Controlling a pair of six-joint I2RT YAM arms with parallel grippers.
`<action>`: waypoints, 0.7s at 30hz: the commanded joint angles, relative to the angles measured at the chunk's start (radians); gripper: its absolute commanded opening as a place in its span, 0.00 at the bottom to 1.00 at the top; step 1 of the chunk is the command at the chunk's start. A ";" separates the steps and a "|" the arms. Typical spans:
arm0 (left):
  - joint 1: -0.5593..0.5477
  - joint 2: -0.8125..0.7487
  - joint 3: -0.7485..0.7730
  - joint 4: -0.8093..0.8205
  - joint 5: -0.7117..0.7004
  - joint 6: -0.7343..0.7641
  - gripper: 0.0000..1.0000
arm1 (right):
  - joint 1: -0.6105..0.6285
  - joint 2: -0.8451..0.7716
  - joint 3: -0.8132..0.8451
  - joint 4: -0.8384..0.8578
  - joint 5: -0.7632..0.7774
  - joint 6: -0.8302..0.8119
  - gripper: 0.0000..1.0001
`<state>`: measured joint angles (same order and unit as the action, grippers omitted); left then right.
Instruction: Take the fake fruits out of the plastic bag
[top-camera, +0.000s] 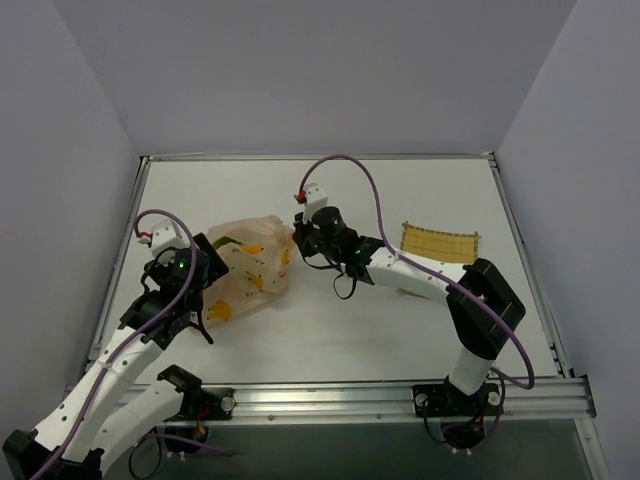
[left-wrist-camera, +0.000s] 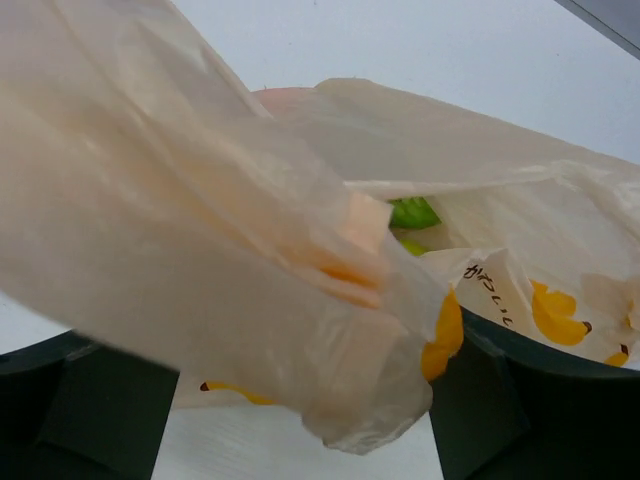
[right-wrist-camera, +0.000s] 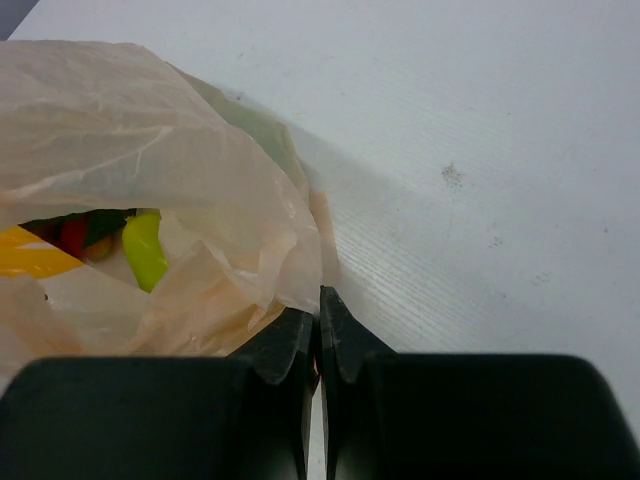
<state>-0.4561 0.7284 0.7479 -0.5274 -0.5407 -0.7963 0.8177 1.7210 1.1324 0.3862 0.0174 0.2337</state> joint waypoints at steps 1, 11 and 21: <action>0.004 0.038 0.018 0.083 -0.090 -0.021 0.77 | -0.002 -0.063 -0.031 0.013 -0.004 -0.004 0.00; 0.002 -0.089 -0.137 -0.006 0.021 -0.063 0.02 | -0.075 -0.086 -0.141 0.045 0.009 0.032 0.00; -0.001 -0.277 -0.298 -0.128 0.225 -0.149 0.02 | -0.135 -0.006 -0.122 0.082 0.021 0.136 0.00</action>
<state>-0.4572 0.4728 0.4362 -0.5758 -0.3538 -0.9188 0.7372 1.6909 0.9596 0.4393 -0.0109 0.3264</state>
